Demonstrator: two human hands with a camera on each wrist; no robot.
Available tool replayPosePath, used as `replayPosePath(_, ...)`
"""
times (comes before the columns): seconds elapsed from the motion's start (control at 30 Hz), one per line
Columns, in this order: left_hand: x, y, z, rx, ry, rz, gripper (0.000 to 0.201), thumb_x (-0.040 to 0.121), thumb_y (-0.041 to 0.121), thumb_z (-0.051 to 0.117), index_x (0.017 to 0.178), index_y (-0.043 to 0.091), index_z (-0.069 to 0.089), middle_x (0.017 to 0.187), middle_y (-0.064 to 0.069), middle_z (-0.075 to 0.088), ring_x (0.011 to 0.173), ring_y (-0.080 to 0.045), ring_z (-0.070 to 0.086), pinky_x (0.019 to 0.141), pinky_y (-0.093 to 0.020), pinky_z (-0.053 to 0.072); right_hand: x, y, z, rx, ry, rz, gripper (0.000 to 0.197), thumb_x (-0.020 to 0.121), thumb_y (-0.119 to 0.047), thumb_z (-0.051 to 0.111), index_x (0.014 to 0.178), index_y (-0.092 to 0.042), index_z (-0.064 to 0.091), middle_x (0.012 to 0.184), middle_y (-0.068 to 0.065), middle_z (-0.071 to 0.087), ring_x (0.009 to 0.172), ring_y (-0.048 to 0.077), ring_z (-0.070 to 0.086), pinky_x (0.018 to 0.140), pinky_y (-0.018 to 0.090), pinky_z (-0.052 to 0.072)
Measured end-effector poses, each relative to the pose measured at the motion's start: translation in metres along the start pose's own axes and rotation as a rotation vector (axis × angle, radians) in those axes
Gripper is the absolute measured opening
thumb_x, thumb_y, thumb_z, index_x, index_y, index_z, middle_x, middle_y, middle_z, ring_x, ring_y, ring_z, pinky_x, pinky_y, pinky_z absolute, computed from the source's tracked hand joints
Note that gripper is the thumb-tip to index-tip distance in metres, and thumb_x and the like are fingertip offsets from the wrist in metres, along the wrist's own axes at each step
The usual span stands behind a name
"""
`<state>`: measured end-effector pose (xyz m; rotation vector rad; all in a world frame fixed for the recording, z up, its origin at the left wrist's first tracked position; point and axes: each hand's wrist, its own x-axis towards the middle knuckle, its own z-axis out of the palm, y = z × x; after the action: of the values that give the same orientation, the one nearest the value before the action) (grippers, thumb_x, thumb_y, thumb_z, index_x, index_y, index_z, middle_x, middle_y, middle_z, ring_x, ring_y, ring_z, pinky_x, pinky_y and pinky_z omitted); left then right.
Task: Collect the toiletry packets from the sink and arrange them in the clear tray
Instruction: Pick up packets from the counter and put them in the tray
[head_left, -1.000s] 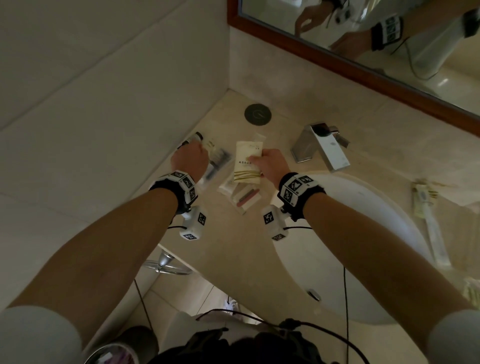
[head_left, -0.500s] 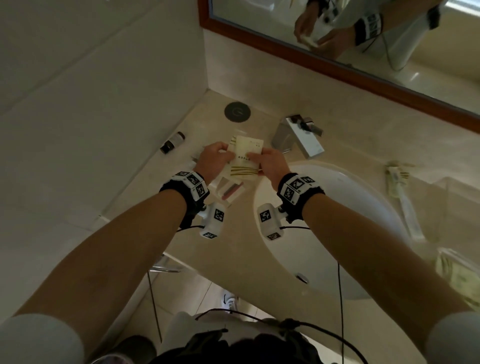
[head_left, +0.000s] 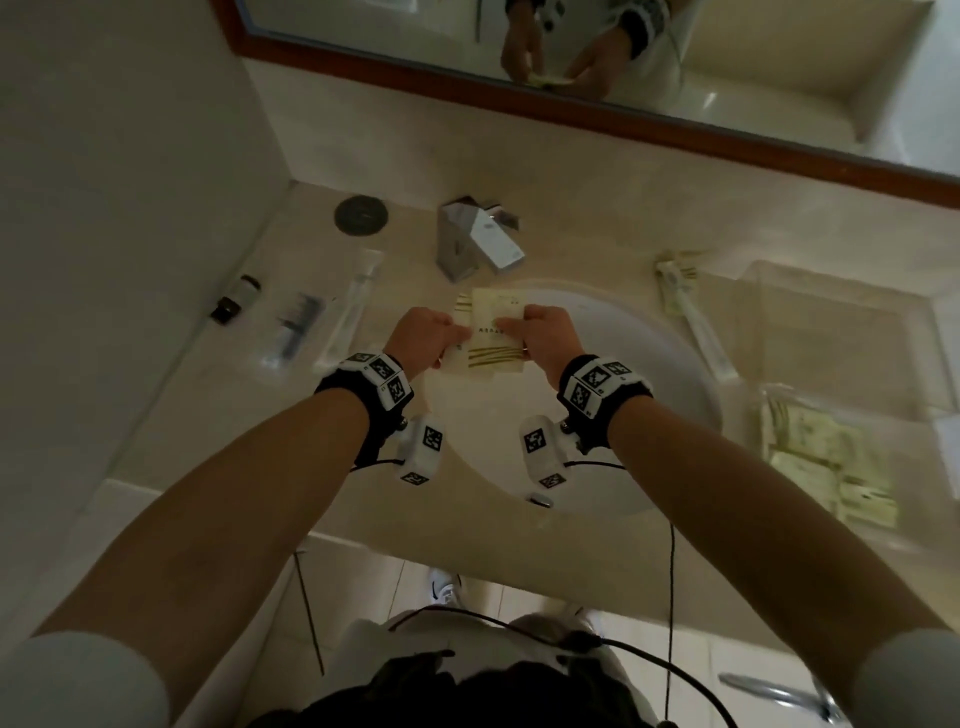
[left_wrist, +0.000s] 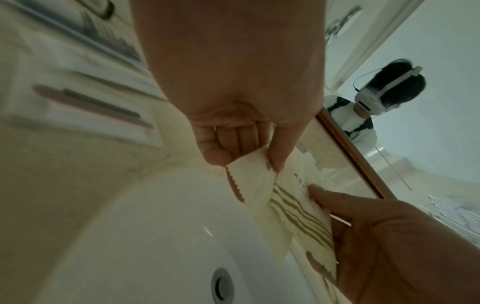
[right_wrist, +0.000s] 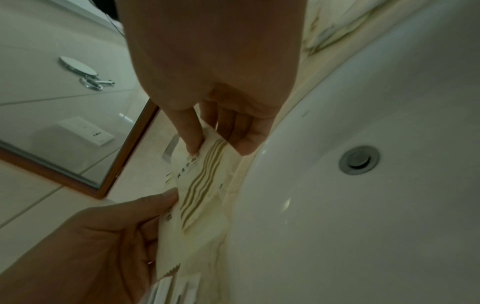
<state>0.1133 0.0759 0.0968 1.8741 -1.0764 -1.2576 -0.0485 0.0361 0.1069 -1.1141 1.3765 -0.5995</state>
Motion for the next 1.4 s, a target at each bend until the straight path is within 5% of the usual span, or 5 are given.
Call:
replayPosePath(0.13,-0.002,0.017,0.041,0.066,-0.043,0.046,0.024,0.085,0.015,0.068,0.065,0.007,0.057,0.062,-0.005,0.053,0.055,-0.019,0.049,0.051,-0.027,0.042,-0.013,0.01,-0.044,0.033,0.064,0.002,0.028,0.084,-0.003,0.068,0.061,-0.014,0.057,0.071,0.006,0.065,0.063,0.019,0.064,0.049,0.022,0.051)
replayPosePath(0.3,-0.007,0.036,0.087,0.112,-0.049,0.093,0.035,0.086,0.016,0.067,0.055,0.014,0.049,0.058,-0.004,0.049,0.058,-0.021,0.049,0.059,-0.03,0.042,-0.021,0.021,-0.098,0.025,0.132,0.006,0.017,0.081,-0.009,0.072,0.066,-0.01,0.063,0.081,0.013,0.069,0.076,0.029,0.068,0.074,0.041,0.059)
replayPosePath(0.67,-0.014,0.081,0.168,0.209,-0.081,0.192,0.014,0.086,0.017,0.064,0.083,0.004,0.067,0.083,-0.014,0.064,0.081,-0.028,0.063,0.079,-0.047,0.055,-0.044,0.038,-0.206,0.072,0.244,-0.01,0.011,0.081,-0.006,0.071,0.09,0.0,0.071,0.093,0.014,0.071,0.084,0.026,0.069,0.079,0.036,0.059)
replayPosePath(1.13,-0.051,0.118,0.287,0.16,-0.113,0.206,0.012,0.087,0.018,0.063,0.076,0.015,0.065,0.073,-0.005,0.064,0.071,-0.025,0.06,0.066,-0.038,0.054,-0.082,0.072,-0.337,0.061,0.293,-0.025,0.011,0.083,0.001,0.06,0.088,-0.005,0.068,0.079,0.005,0.067,0.068,0.017,0.064,0.059,0.022,0.05)
replayPosePath(1.4,-0.069,0.133,0.343,0.172,-0.121,0.252,0.01,0.087,0.016,0.062,0.087,0.008,0.069,0.078,-0.007,0.064,0.065,-0.019,0.058,0.055,-0.028,0.049,-0.105,0.098,-0.4,-0.053,0.297,-0.063,0.026,0.084,0.003,0.057,0.107,-0.004,0.065,0.088,0.006,0.067,0.079,0.02,0.065,0.073,0.031,0.055)
